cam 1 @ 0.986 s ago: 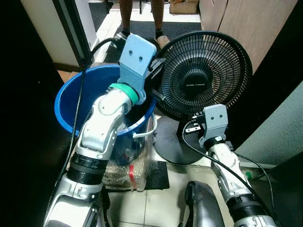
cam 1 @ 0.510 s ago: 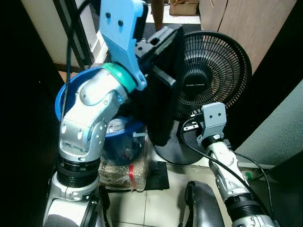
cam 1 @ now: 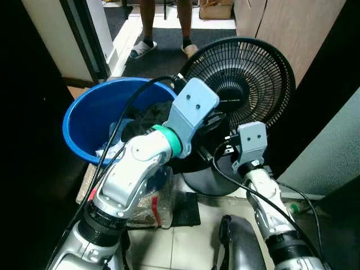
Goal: Clothes washing
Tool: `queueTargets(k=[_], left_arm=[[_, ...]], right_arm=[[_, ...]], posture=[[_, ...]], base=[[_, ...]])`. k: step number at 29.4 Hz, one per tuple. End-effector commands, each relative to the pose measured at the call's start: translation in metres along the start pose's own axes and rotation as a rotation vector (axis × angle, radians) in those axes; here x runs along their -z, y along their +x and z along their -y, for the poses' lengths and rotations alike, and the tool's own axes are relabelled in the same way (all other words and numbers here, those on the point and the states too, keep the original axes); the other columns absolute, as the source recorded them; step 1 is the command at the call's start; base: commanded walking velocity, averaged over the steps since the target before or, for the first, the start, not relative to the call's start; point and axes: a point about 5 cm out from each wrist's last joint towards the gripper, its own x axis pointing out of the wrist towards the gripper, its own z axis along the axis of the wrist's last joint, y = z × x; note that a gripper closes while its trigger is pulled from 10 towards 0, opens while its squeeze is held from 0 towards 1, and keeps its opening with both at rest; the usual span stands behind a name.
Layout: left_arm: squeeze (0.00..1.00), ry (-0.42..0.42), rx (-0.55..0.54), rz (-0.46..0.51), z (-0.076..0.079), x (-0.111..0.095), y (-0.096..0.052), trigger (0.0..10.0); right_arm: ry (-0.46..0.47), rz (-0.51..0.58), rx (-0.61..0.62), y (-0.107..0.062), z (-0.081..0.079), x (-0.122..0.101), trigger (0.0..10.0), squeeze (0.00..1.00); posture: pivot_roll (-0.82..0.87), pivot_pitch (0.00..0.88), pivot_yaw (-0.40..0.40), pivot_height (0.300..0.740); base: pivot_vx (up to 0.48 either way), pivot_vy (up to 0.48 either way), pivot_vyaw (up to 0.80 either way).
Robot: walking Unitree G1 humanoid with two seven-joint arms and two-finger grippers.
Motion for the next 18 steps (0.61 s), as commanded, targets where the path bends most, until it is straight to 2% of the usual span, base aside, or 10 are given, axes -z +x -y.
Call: queueTargets(k=[1,7,8,13,14,16,17,18], left_arm=[[1.00,-0.024,0.004,-0.004,0.002,0.002,-0.003,10.0],[1.00,-0.016,-0.036,-0.004,-0.004,0.004,-0.005,10.0],[1.00,0.002,-0.070,-0.010,-0.011,0.005,-0.009,10.0],[1.00,0.030,-0.099,-0.019,-0.017,0.007,-0.014,10.0],[0.00,0.046,-0.109,-0.023,-0.020,0.009,-0.019,10.0],[0.00,0.062,-0.111,-0.022,-0.024,0.009,-0.030,10.0],[0.00,0.062,-0.111,-0.022,-0.024,0.009,-0.030,10.0],[0.00,0.089,-0.103,-0.018,-0.026,0.006,-0.038,10.0]], right_arm=[[0.008,-0.008,0.001,-0.004,-0.001,0.003,10.0,0.00],[0.008,-0.004,-0.007,-0.001,-0.003,0.002,10.0,0.00],[0.010,0.005,-0.013,0.000,-0.004,-0.001,10.0,0.00],[0.013,0.018,-0.018,0.001,-0.003,-0.004,10.0,0.00],[0.018,0.035,-0.025,0.000,-0.002,-0.008,10.0,0.00],[0.030,0.072,-0.048,-0.003,0.000,-0.018,10.0,0.00],[0.030,0.072,-0.048,-0.003,0.000,-0.018,10.0,0.00],[0.048,0.108,-0.082,-0.008,0.001,-0.029,10.0,0.00]], posture=[[0.07,0.142,0.082,0.460],[0.08,0.140,0.077,0.460],[0.08,0.138,0.073,0.460],[0.09,0.139,0.070,0.460],[0.09,0.139,0.070,0.460],[0.09,0.139,0.069,0.460],[0.09,0.139,0.069,0.460],[0.09,0.139,0.069,0.460]], base=[[0.000,0.000,0.00],[0.000,0.000,0.00],[0.000,0.000,0.00],[0.000,0.000,0.00],[0.000,0.000,0.00],[0.000,0.000,0.00],[0.000,0.000,0.00],[0.000,0.000,0.00]])
